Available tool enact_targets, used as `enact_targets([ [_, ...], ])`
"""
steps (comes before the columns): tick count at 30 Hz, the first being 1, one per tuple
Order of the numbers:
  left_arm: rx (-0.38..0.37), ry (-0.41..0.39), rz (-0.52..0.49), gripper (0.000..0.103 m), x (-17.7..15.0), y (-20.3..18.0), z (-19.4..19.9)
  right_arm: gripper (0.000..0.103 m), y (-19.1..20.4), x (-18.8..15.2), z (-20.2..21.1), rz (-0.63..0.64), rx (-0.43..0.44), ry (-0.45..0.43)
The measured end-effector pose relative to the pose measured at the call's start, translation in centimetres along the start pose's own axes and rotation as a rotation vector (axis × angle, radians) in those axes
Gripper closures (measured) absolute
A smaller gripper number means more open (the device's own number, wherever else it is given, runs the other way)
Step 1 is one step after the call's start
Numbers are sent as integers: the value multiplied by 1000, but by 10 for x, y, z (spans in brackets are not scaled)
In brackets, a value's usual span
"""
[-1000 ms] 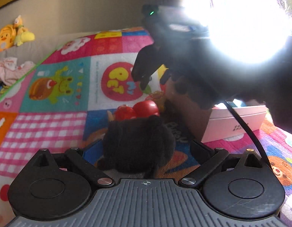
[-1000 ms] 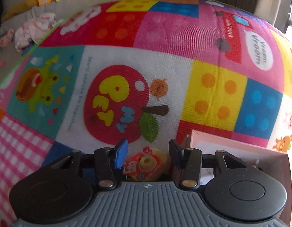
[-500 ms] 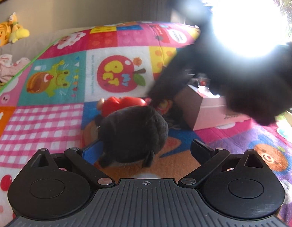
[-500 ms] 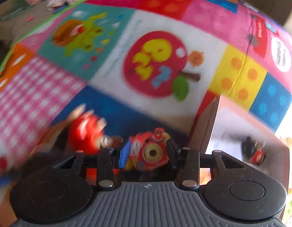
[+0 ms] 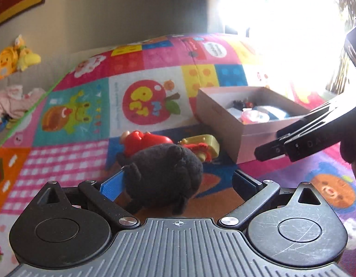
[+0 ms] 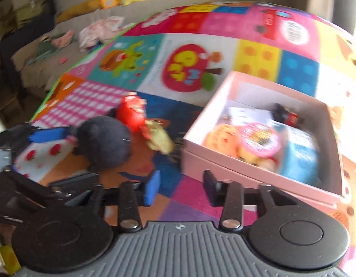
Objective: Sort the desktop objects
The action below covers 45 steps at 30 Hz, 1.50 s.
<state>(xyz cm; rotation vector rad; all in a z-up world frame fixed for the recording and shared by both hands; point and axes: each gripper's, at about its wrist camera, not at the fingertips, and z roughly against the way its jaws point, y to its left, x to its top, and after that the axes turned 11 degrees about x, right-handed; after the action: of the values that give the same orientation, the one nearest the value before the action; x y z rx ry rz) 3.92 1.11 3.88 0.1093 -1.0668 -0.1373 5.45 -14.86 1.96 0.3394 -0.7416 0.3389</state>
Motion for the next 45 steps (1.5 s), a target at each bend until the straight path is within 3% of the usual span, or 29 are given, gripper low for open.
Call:
enact_targets([
  [6,80,34,-20,2,-2,1,-14,8,-23,-24,-7,-93,-77,-97],
  [11,208,22,-30,0,3,13,-28,0,-25,-55,-7,-77,-174,-176],
  [14,290,-33,-18,1,15,15,-26,0,-25,-56,-4,-85,-166,-200],
  [16,239,-78,28,1,24,17,-18,0,-26,-56,-5,-93,-173,-197],
  [19,73,-113,63,1,33,8,-5,0,-28,-56,-5,-107,-166,-199],
  [22,-52,-96,63,1,37,-13,-6,0,-32,-56,-8,-127,-158,-180],
  [24,-107,-73,48,14,37,-28,-13,0,-34,-56,-8,-142,-157,-175],
  [25,-121,-59,37,29,36,-35,-18,0,-35,-56,-8,-150,-156,-176],
  [27,-123,-35,16,32,33,-44,-28,0,-36,-57,-8,-159,-155,-179],
  [31,-24,-48,-39,31,24,-44,-37,0,-36,-58,-7,-168,-156,-182],
  [34,51,-99,-72,27,20,-30,-32,0,-36,-58,-6,-163,-155,-188],
  [37,160,-149,-81,6,16,-17,-24,0,-25,-58,-5,-95,-154,-200],
  [41,149,-172,13,4,4,6,-12,0,15,-61,3,138,-197,-277],
  [43,104,-188,48,4,0,14,-4,9,40,-59,2,286,-216,-297],
  [45,56,-190,101,3,0,24,3,28,60,-53,-5,405,-214,-277],
])
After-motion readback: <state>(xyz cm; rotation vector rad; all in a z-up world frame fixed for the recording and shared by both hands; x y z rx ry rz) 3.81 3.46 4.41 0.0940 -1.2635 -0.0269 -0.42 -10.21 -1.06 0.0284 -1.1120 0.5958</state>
